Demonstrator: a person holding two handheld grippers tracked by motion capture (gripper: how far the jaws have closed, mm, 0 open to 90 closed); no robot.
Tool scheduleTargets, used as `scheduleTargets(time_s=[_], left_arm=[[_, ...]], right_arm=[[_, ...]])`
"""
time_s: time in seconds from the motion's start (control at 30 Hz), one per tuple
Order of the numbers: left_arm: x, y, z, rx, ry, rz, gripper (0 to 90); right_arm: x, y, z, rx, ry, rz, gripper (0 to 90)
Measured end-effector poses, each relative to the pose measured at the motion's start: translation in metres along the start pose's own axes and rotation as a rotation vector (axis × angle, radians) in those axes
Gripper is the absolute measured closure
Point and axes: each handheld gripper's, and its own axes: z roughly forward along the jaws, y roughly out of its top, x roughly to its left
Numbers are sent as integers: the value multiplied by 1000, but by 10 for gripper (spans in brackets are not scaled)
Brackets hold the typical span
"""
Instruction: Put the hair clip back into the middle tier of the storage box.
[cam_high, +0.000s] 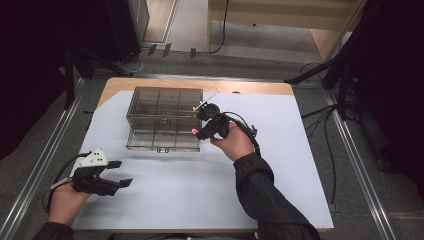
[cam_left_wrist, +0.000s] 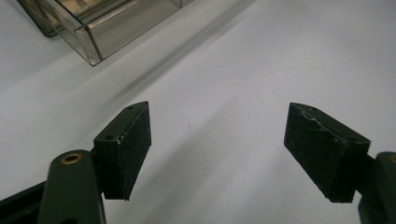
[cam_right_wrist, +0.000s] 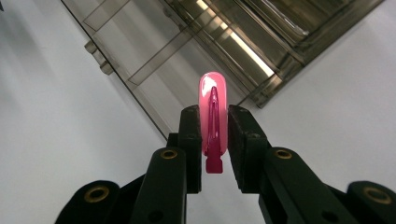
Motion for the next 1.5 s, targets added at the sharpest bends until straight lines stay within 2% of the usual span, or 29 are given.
scheduleTargets(time_s=[0.4, 0.8, 1.2, 1.5], left_arm=[[0, 0, 0, -3, 3, 1, 240], [0, 0, 0, -3, 1, -1, 240], [0, -1, 0, -10, 0, -6, 240], [0, -1, 0, -7, 4, -7, 240]], right_arm=[[12, 10, 10, 6, 16, -33, 774], [17, 15, 25, 24, 22, -55, 774], [16, 15, 41, 51, 22, -35, 773], [16, 14, 51, 69, 18, -45, 773]])
